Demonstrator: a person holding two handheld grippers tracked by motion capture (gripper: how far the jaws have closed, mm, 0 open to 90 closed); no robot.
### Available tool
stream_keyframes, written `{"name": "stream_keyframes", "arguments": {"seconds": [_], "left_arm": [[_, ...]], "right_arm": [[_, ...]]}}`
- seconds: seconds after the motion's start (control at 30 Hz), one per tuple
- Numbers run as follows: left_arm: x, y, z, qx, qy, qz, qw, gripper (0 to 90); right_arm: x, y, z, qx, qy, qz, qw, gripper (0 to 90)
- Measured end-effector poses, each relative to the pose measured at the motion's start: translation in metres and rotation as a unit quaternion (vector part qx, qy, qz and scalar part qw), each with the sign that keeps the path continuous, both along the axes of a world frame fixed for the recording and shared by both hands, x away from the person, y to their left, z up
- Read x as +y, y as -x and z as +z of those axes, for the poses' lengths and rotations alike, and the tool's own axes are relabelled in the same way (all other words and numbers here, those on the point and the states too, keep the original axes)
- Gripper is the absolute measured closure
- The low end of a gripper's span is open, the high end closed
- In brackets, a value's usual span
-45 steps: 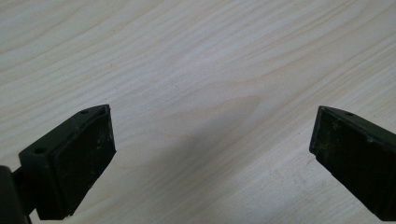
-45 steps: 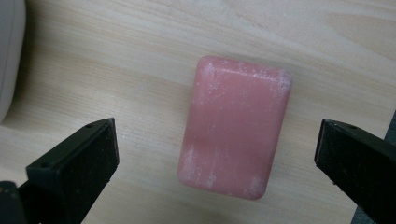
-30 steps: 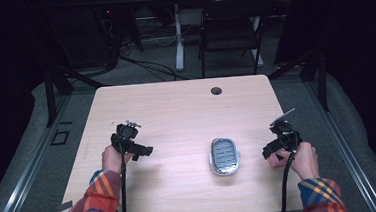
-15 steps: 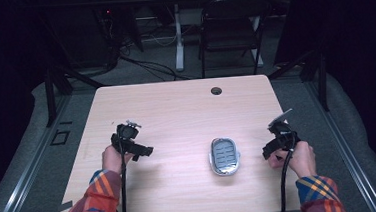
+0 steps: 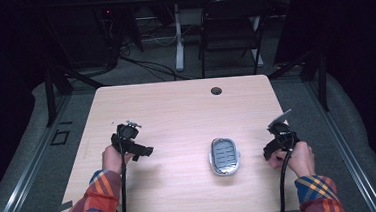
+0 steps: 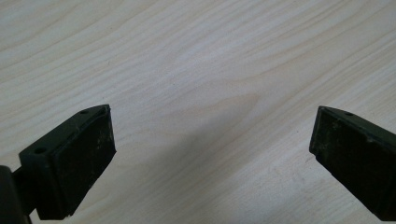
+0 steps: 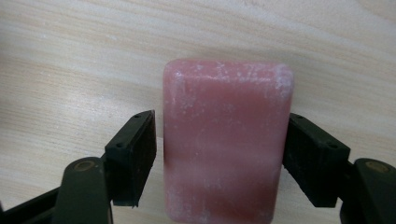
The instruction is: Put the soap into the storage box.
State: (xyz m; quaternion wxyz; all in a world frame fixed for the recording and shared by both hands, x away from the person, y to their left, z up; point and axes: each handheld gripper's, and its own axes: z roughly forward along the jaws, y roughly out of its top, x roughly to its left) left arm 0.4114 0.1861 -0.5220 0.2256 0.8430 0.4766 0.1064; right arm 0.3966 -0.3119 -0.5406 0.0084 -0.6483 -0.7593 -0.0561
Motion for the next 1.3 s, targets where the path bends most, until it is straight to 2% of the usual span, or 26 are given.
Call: {"name": "stream_keyframes", "arguments": {"seconds": [0.03, 0.07, 0.1, 0.17, 0.27, 0.47, 0.57, 0.6, 0.77, 0.83, 0.87, 0.93, 0.97, 1.03, 1.07, 1.3], "left_arm": [[0.0, 0.0, 0.0, 0.0, 0.0, 0.0, 1.0, 0.1], [0.0, 0.0, 0.0, 0.0, 0.0, 0.0, 1.0, 0.1], [0.0, 0.0, 0.0, -0.001, -0.001, 0.0, 1.0, 0.1], [0.0, 0.0, 0.0, 0.0, 0.0, 0.0, 1.0, 0.1], [0.0, 0.0, 0.0, 0.0, 0.001, 0.0, 1.0, 0.1], [0.0, 0.0, 0.0, 0.0, 0.0, 0.0, 1.0, 0.1], [0.0, 0.0, 0.0, -0.001, 0.0, 0.0, 1.0, 0.1], [0.0, 0.0, 0.0, -0.001, 0.0, 0.0, 1.0, 0.1], [0.0, 0.0, 0.0, -0.001, 0.0, 0.0, 1.0, 0.1], [0.0, 0.0, 0.0, -0.001, 0.0, 0.0, 1.0, 0.1], [0.0, 0.0, 0.0, -0.001, 0.001, -0.001, 1.0, 0.1], [0.001, 0.0, 0.0, -0.001, 0.0, 0.0, 1.0, 0.1], [0.001, 0.0, 0.0, -0.001, 0.0, 0.0, 1.0, 0.1], [0.001, 0.0, 0.0, -0.001, 0.0, 0.0, 1.0, 0.1], [0.001, 0.0, 0.0, -0.001, 0.0, 0.0, 1.0, 0.1], [0.0, 0.0, 0.001, -0.001, 0.0, -0.001, 1.0, 0.1]], "right_arm": [[0.002, 0.001, -0.002, -0.007, 0.004, -0.013, 0.9999, 31.4], [0.002, 0.001, -0.002, -0.007, 0.004, -0.013, 0.9999, 31.4], [-0.001, 0.0, -0.001, 0.004, 0.005, 0.002, 1.0, 33.2], [-0.002, -0.001, 0.001, 0.011, 0.013, 0.006, 0.9998, 35.8], [-0.002, 0.0, 0.0, 0.006, 0.005, -0.003, 1.0, 36.0], [-0.002, -0.001, 0.0, 0.009, 0.011, 0.006, 0.9999, 36.3], [0.0, 0.0, -0.001, 0.001, 0.009, 0.001, 1.0, 36.4], [-0.001, -0.001, 0.001, 0.014, 0.013, 0.013, 0.9997, 36.5], [-0.001, -0.001, 0.002, 0.017, 0.014, 0.015, 0.9997, 36.6], [-0.001, -0.001, 0.002, 0.016, 0.011, 0.015, 0.9997, 36.6], [-0.001, 0.0, 0.002, 0.008, 0.006, 0.01, 0.9999, 36.6], [-0.001, 0.0, 0.005, 0.014, 0.016, 0.019, 0.9996, 36.6], [0.0, 0.001, 0.004, 0.005, 0.012, 0.01, 0.9999, 36.6], [-0.001, 0.001, 0.005, 0.01, 0.011, 0.015, 0.9998, 36.6], [-0.001, 0.0, 0.007, 0.015, 0.014, 0.019, 0.9996, 36.6], [-0.002, 0.003, 0.019, 0.0, 0.007, 0.021, 0.9998, 36.6]]}}
